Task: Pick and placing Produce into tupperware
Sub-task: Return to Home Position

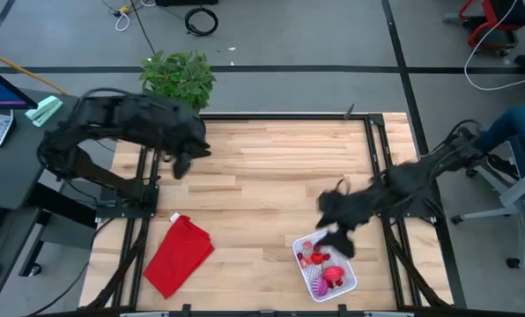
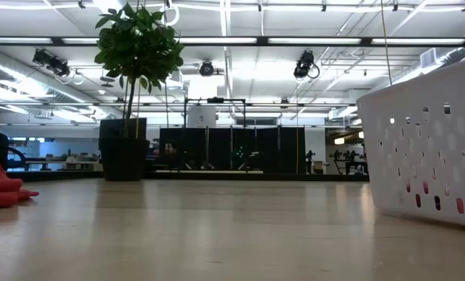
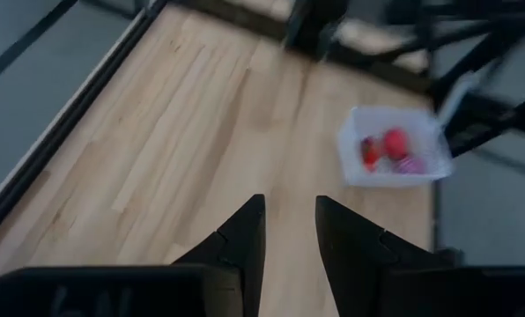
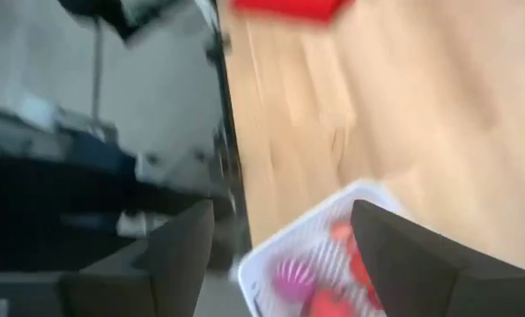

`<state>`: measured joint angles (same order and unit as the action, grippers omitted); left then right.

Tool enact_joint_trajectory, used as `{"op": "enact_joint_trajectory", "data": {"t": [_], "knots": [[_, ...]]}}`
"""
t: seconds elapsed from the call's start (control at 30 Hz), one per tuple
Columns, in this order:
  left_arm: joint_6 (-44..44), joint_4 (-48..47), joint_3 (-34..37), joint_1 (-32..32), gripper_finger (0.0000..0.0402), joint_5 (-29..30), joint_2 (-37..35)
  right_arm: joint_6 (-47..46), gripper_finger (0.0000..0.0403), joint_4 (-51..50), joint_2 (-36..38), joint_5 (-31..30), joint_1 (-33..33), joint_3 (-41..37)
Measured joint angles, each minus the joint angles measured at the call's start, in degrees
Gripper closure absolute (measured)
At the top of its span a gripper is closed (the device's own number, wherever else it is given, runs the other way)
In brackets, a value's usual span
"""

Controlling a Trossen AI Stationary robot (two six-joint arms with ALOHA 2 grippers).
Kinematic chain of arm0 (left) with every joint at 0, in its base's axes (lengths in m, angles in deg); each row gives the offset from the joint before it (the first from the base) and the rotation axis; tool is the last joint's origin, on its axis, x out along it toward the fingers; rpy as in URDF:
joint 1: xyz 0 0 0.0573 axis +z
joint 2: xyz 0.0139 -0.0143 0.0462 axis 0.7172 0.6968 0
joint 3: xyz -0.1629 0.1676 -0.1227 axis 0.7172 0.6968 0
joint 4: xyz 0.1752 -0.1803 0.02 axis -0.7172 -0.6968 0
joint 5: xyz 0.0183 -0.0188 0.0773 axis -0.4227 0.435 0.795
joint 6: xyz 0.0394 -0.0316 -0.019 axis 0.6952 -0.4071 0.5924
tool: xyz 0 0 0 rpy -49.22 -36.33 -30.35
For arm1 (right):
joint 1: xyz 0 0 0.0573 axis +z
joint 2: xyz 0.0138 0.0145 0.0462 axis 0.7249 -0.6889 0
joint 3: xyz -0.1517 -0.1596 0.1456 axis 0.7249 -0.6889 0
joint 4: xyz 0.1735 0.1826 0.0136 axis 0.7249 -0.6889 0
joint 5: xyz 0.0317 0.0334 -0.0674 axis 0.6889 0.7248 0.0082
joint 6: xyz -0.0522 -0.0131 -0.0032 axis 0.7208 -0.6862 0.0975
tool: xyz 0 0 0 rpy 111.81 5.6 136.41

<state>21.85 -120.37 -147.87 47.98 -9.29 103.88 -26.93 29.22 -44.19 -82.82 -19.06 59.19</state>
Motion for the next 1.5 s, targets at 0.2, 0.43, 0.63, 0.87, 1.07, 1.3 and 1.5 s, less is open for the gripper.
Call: {"op": "enact_joint_trajectory", "data": {"t": [0.2,0.43,0.63,0.87,1.07,1.3,1.5], "knots": [[-0.9,-2.7,-9.1,-0.5,0.0294,0.2,-6.8,8.6,0.0123,2.6,14.7,-4.8,-3.8,0.0],[-0.6,-7.0,-14.1,-0.5,0.0294,5.1,-18.1,21.3,0.0123,5.5,25.9,-6.1,-4.0,0.0],[-5.1,-7.2,-6.3,-0.4,0.0294,4.7,-30.0,26.9,0.0124,5.6,30.4,-6.2,-4.0,-2.7],[-3.8,9.4,16.2,2.8,0.0294,6.7,-47.6,28.0,0.0124,25.2,41.7,-6.3,-4.0,-22.0],[-4.7,34.4,44.0,5.9,0.0294,1.0,-60.6,22.1,0.0124,58.6,44.6,-5.5,-4.0,-46.7],[-8.4,62.8,71.2,6.8,0.0294,0.2,-64.2,22.6,0.0124,85.2,33.0,-3.4,-8.5,-59.7],[-11.8,71.3,80.7,6.7,0.0294,2.4,-63.7,16.5,0.0124,91.5,33.3,4.8,-18.2,-66.8]]}}
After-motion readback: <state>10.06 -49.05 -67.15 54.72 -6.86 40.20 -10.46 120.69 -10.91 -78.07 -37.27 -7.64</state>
